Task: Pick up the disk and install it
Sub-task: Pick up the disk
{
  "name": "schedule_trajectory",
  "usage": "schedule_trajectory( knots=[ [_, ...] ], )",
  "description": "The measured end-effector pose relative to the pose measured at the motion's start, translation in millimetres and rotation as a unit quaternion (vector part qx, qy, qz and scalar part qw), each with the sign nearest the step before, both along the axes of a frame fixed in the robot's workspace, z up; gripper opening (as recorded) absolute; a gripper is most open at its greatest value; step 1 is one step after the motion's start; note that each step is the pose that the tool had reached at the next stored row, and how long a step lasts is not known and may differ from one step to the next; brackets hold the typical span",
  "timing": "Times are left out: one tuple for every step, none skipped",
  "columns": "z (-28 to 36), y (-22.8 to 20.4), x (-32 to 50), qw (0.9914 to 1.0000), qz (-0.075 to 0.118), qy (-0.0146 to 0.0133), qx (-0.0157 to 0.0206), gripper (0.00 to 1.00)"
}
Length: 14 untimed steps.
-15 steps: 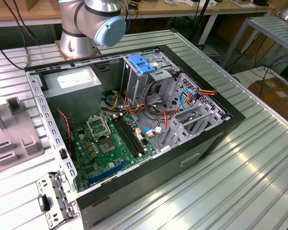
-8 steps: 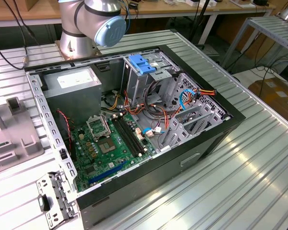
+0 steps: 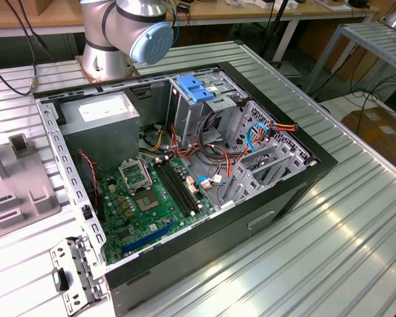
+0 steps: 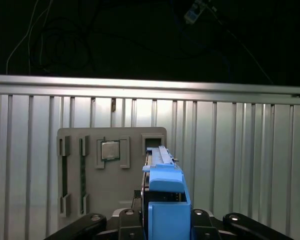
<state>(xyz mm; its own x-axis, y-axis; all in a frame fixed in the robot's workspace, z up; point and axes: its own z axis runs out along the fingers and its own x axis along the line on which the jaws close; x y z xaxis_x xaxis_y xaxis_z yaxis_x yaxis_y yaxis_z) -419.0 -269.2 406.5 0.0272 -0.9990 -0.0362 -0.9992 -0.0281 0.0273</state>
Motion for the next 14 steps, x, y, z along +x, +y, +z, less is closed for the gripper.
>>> schedule_trajectory(
  knots=[
    [0.6,0.0,0.0,1.0,0.0,0.0,0.0,0.36],
    [1.7,0.0,0.0,1.0,0.0,0.0,0.0,0.36],
    [2.8,0.0,0.0,1.0,0.0,0.0,0.0,0.36],
    [3.7,0.0,0.0,1.0,0.0,0.0,0.0,0.36],
    [4.7,0.0,0.0,1.0,0.0,0.0,0.0,0.36],
    [5.9,0.0,0.0,1.0,0.0,0.0,0.0,0.36],
    [6.6,0.0,0.0,1.0,0.0,0.0,0.0,0.36],
    [7.8,0.0,0.0,1.0,0.0,0.0,0.0,0.36],
    [9.2,0.0,0.0,1.0,0.0,0.0,0.0,0.36],
    [9.9,0.0,0.0,1.0,0.0,0.0,0.0,0.36],
    [10.7,0.0,0.0,1.0,0.0,0.0,0.0,0.36],
    [11.4,0.0,0.0,1.0,0.0,0.0,0.0,0.36],
    [12.2,0.0,0.0,1.0,0.0,0.0,0.0,0.36],
    [13.1,0.0,0.0,1.0,0.0,0.0,0.0,0.36]
  ],
)
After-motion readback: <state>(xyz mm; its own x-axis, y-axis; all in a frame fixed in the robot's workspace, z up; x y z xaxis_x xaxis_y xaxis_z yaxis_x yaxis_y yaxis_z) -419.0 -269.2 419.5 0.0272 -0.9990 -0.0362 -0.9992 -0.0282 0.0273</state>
